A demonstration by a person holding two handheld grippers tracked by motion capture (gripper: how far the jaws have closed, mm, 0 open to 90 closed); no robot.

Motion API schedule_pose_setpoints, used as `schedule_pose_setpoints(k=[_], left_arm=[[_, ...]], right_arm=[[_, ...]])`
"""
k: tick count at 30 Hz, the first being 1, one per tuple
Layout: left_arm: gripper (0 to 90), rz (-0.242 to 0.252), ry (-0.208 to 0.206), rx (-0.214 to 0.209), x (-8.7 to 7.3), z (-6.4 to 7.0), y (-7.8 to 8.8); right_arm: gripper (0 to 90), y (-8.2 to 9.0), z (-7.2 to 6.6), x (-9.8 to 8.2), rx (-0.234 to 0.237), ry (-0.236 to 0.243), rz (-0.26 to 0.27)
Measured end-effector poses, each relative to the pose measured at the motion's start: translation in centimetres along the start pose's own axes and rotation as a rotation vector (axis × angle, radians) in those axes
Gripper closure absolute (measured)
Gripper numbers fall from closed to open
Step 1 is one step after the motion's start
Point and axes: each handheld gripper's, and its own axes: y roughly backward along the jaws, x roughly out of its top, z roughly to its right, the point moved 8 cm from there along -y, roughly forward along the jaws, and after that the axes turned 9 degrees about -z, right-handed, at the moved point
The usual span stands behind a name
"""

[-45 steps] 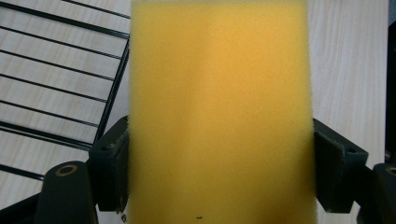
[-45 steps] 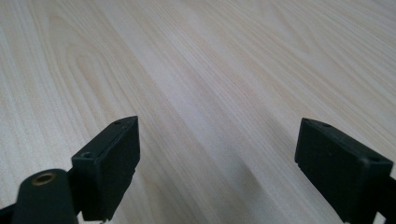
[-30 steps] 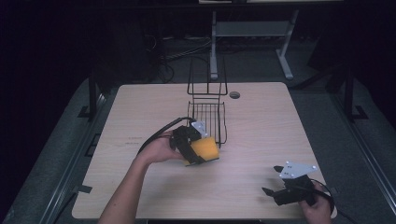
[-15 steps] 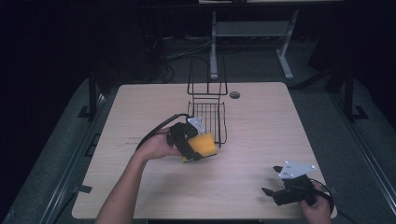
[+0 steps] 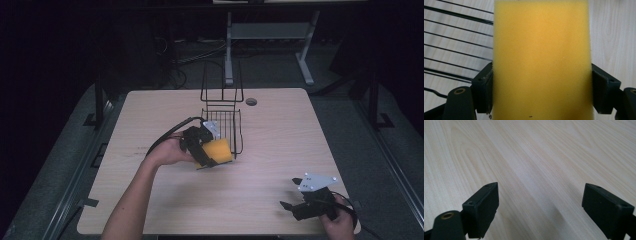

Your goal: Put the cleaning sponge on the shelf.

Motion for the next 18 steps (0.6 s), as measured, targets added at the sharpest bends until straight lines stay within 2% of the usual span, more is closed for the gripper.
schedule_pose_setpoints(k=[9,18], left_arm=[[21.7,-0.011,0.005,-0.002,0.8,-0.6,-0.3],[21.7,-0.023,-0.025,0.004,1.5,-1.6,-0.6]], right_arm=[[13.8,0.0,0.1,0.0,-0.001,0.004,0.004],[13.8,0.0,0.1,-0.1,0.005,-0.006,0.005]])
